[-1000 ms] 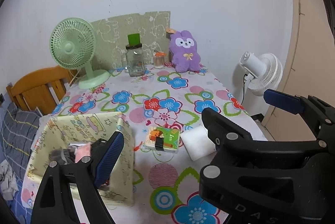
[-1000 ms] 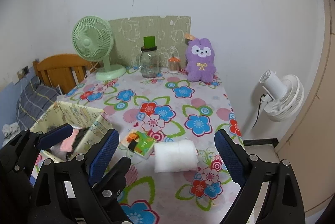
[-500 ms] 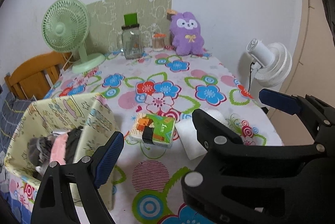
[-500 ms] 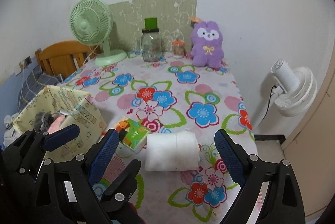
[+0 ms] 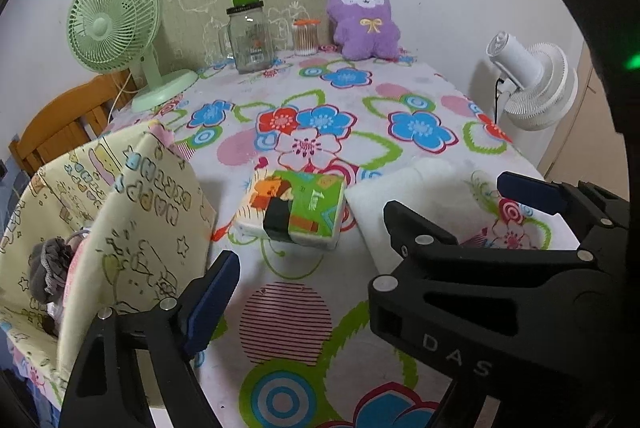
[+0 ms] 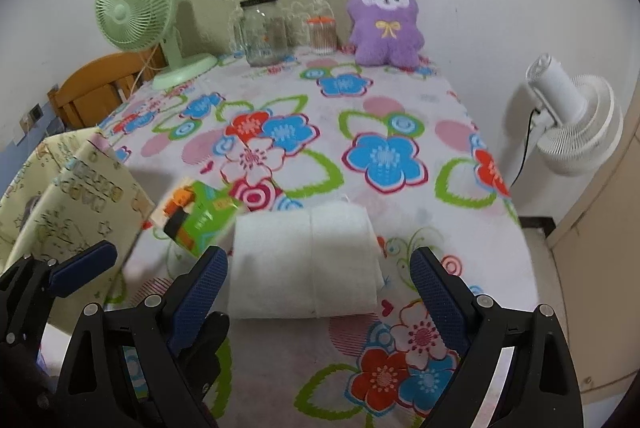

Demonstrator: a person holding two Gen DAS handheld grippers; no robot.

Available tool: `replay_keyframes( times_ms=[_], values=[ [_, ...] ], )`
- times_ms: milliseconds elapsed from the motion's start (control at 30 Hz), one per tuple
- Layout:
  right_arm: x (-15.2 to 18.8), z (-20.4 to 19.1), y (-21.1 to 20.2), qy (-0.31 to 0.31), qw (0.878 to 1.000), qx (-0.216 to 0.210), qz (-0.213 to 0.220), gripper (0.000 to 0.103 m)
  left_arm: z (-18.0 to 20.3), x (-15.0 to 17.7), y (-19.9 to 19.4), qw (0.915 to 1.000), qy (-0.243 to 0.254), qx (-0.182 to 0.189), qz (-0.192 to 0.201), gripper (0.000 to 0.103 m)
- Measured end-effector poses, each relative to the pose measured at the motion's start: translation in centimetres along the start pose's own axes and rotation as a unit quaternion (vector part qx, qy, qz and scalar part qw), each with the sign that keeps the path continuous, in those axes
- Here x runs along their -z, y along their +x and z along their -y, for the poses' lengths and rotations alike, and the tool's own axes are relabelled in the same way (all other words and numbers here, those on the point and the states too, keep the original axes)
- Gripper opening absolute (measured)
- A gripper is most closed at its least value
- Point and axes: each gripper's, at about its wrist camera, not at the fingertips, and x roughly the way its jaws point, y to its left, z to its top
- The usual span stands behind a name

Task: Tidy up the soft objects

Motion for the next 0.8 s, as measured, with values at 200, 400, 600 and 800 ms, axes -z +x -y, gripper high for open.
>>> replay_keyframes(
  times_ms=[200, 400, 600, 800],
  values=[
    [0.6, 0.2, 1.5, 0.002, 1.000, -0.005, -0.023, 0.094, 0.1, 0.6, 1.4, 0.9998, -0.009, -0.007, -0.015, 0.088],
    [0.8, -0.2, 2.4, -0.016, 0.999, -0.017, -0.037, 0.079, 0.2, 0.8, 2.1, 0.9997, -0.004, -0.008, -0.025, 0.088],
    [0.9, -0.3, 2.7, -0.026, 0.999, -0.018, -0.044, 0.069, 0.3, 0.8, 2.6, 0.9996, -0.001, -0.008, -0.027, 0.088],
    [0.8, -0.1, 2.3, -0.016, 0.998, -0.038, -0.041, 0.037, 0.4, 0.4, 2.4, 0.9996, 0.004, -0.019, -0.021, 0.088]
  ],
)
